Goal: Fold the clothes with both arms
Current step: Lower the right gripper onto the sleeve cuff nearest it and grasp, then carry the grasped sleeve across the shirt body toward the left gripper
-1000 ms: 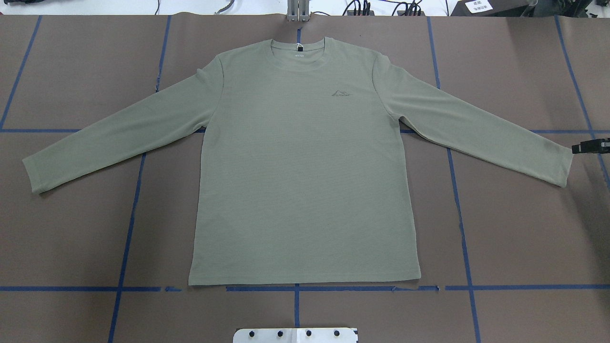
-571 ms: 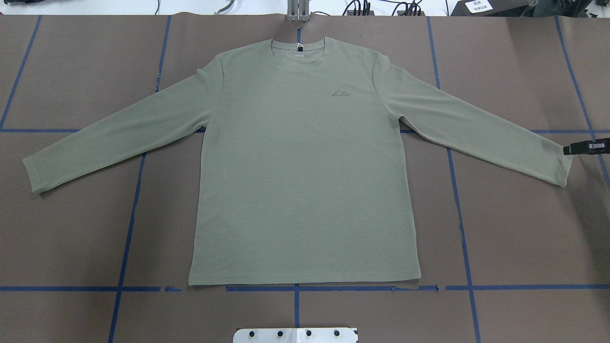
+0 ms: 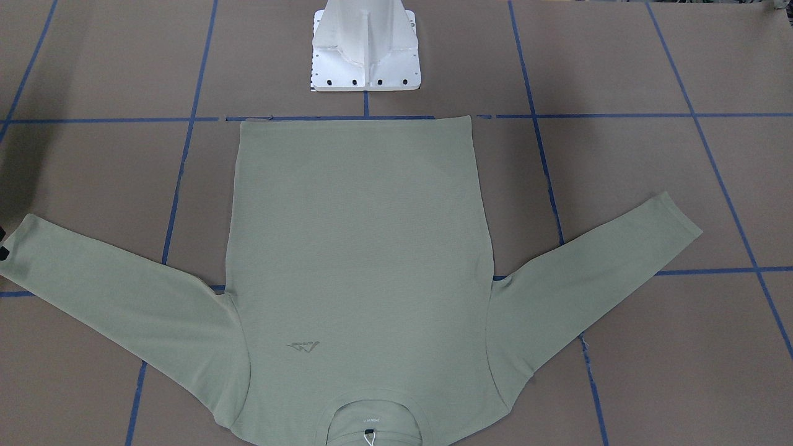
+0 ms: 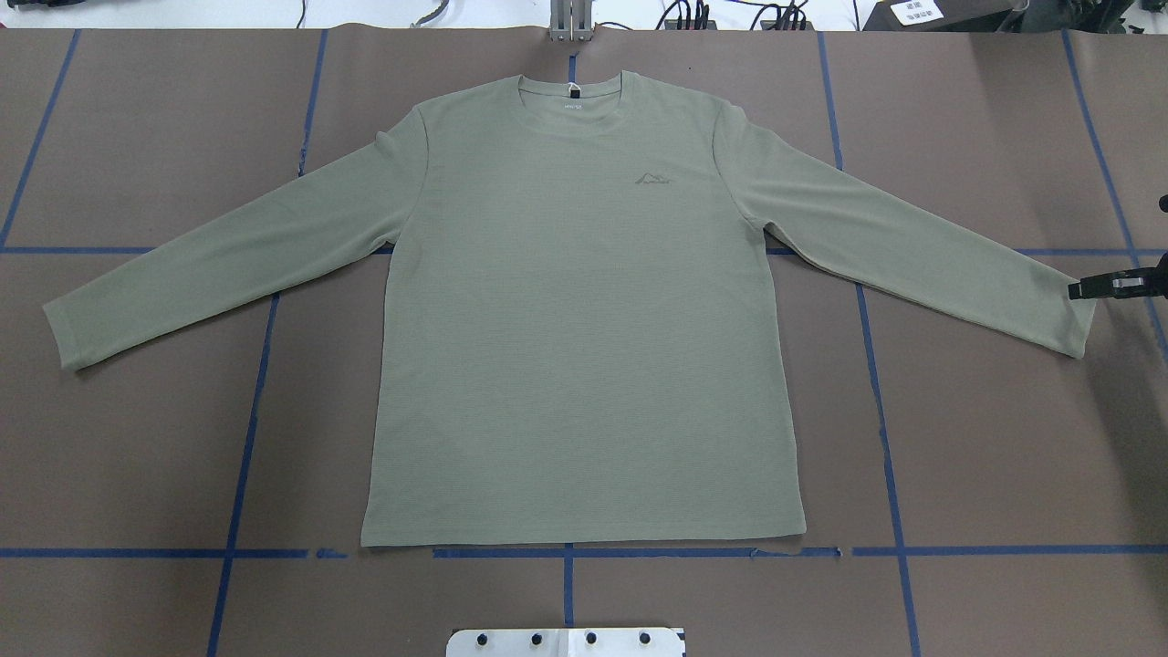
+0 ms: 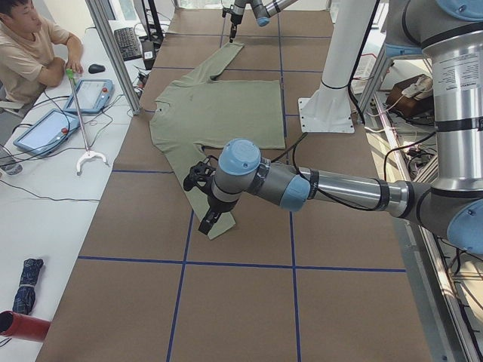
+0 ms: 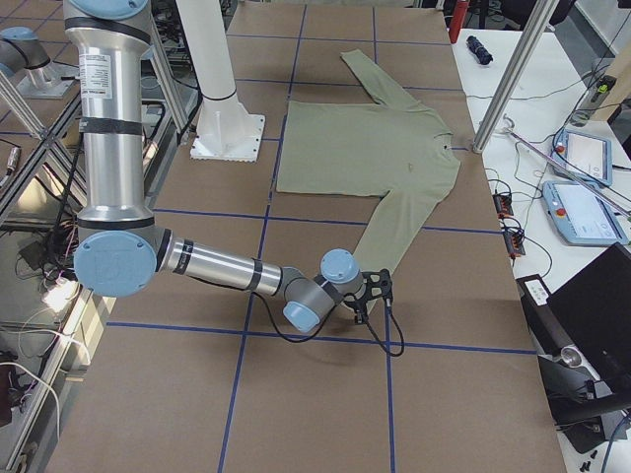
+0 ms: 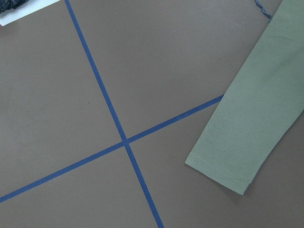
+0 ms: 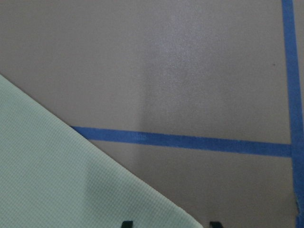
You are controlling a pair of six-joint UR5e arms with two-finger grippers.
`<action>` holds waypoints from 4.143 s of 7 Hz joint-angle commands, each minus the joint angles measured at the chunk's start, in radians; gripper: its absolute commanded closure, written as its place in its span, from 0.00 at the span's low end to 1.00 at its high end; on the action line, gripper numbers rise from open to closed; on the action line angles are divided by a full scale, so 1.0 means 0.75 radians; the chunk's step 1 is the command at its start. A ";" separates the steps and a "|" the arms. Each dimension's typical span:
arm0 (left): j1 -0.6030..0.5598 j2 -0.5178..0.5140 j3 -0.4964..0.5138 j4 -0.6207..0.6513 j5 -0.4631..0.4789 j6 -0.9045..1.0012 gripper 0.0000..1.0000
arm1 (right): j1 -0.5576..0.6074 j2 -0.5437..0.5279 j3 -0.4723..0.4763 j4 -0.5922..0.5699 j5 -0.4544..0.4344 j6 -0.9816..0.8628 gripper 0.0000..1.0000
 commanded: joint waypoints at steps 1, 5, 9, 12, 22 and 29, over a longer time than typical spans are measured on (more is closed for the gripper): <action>0.000 0.001 0.000 0.000 0.002 0.001 0.00 | -0.008 0.001 -0.008 0.001 -0.012 -0.001 0.39; 0.000 0.001 0.000 -0.002 0.002 0.001 0.00 | -0.011 0.001 -0.016 0.001 -0.012 -0.005 0.42; 0.000 0.007 0.000 0.000 0.002 0.003 0.00 | -0.008 0.007 0.009 -0.001 0.002 -0.005 1.00; 0.000 0.011 0.004 0.000 0.002 0.003 0.00 | 0.004 0.028 0.222 -0.212 0.017 -0.001 1.00; 0.000 0.005 0.022 0.002 0.002 0.001 0.00 | -0.552 1.443 0.228 -1.744 -0.695 0.874 1.00; 0.000 0.007 0.035 0.004 0.002 -0.001 0.00 | -0.833 1.839 -0.418 -1.401 -1.041 1.089 1.00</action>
